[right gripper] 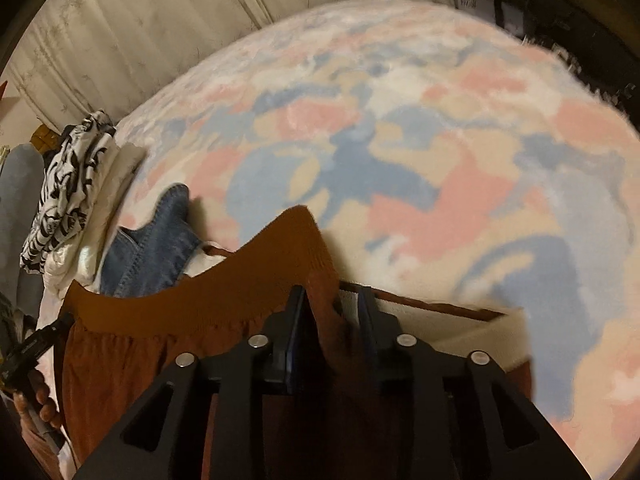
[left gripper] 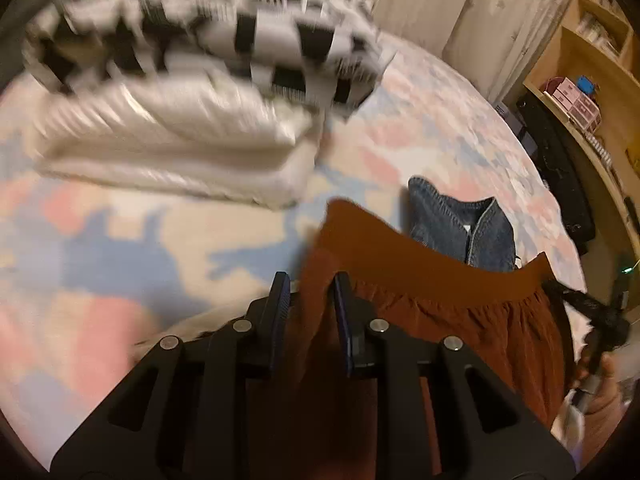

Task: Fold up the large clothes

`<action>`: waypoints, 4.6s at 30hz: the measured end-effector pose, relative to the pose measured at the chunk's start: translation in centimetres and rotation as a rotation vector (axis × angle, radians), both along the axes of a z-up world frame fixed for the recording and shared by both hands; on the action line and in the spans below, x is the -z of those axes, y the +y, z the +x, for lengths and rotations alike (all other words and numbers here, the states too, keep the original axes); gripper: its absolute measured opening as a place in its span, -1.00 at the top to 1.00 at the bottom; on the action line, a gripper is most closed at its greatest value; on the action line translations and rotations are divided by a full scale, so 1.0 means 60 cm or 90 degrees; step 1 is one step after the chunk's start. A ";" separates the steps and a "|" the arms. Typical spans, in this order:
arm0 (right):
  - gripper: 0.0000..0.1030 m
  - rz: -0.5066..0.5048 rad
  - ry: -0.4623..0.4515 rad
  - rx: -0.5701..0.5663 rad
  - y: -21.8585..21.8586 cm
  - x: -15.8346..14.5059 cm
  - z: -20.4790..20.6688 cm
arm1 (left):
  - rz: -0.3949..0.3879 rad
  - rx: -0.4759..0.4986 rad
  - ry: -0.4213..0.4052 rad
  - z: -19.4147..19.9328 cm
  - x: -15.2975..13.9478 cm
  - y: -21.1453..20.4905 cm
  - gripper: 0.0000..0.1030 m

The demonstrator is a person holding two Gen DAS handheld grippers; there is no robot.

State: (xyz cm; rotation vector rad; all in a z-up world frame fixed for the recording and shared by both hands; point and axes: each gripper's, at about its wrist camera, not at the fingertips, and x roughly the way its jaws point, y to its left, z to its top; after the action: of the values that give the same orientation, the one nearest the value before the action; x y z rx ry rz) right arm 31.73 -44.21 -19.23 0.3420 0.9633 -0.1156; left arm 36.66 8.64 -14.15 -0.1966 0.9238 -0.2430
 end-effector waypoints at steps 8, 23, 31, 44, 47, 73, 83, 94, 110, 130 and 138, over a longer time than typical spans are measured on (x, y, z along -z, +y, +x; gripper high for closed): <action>0.33 -0.022 -0.090 -0.131 0.152 -0.078 -0.089 | 0.093 0.049 -0.085 -0.104 -0.056 -0.084 0.75; 0.60 -0.172 -0.012 -0.007 0.070 0.020 -0.152 | 0.188 -0.042 -0.008 -0.075 0.056 -0.050 0.97; 0.75 -0.061 -0.001 0.027 -0.007 0.007 -0.188 | 0.186 -0.028 0.000 -0.087 0.046 -0.046 0.97; 0.31 0.024 -0.078 -0.133 0.240 -0.083 -0.252 | 0.017 0.086 0.000 -0.247 -0.028 -0.179 0.76; 0.31 0.012 -0.079 -0.175 0.311 -0.078 -0.262 | 0.029 0.099 -0.004 -0.269 -0.012 -0.227 0.47; 0.19 -0.040 -0.020 0.029 0.177 0.007 -0.356 | 0.006 0.034 0.011 -0.318 0.029 -0.156 0.61; 0.12 -0.011 0.003 0.016 0.171 -0.024 -0.369 | -0.019 0.043 0.028 -0.377 -0.006 -0.131 0.16; 0.12 0.003 -0.023 -0.050 0.239 -0.064 -0.455 | -0.056 0.031 0.053 -0.458 -0.019 -0.078 0.08; 0.12 -0.009 -0.103 -0.152 0.325 -0.108 -0.510 | -0.282 -0.054 0.118 -0.444 0.060 -0.010 -0.04; 0.28 -0.015 -0.106 -0.224 0.383 -0.069 -0.361 | -0.378 -0.170 0.060 -0.245 0.113 0.065 0.10; 0.58 -0.147 -0.120 -0.189 0.402 -0.050 -0.198 | -0.210 -0.159 -0.080 -0.251 0.039 0.024 0.66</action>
State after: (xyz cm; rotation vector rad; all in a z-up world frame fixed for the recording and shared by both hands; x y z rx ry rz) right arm 19.84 -20.07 -16.23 -0.0056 0.7940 0.0749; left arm 21.58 10.10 -16.51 -0.5909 0.7225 -0.1722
